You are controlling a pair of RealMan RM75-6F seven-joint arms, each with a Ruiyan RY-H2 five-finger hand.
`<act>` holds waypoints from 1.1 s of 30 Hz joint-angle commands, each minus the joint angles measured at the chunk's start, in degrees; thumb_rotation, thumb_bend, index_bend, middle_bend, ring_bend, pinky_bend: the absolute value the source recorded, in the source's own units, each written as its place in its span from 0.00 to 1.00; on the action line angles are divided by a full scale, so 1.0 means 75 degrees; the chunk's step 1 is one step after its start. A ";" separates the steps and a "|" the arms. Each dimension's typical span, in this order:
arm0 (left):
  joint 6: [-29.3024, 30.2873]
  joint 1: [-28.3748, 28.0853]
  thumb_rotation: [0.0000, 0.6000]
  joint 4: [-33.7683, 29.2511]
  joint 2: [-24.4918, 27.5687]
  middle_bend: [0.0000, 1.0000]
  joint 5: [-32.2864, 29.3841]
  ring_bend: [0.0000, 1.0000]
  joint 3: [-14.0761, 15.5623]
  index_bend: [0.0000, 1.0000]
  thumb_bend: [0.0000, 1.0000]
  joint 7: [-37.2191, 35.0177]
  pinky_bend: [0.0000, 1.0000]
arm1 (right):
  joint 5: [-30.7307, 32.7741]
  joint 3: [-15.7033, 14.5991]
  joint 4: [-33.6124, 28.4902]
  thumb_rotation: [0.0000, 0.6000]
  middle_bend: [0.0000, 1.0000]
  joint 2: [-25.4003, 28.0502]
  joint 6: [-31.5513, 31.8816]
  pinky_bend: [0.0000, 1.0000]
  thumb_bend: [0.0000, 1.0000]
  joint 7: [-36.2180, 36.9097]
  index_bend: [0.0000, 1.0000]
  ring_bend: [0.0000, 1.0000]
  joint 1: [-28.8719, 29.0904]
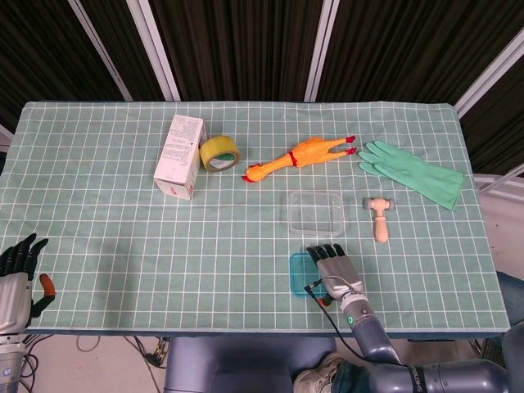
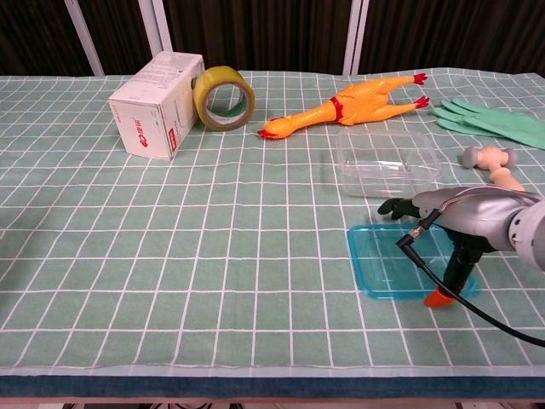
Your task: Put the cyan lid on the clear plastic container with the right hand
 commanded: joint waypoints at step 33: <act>-0.0021 -0.0002 1.00 -0.0043 0.0027 0.00 -0.0060 0.00 -0.0017 0.12 0.74 -0.0061 0.00 | 0.0178 -0.0125 0.0341 1.00 0.41 -0.0201 -0.0255 0.00 0.17 0.0255 0.00 0.07 0.0193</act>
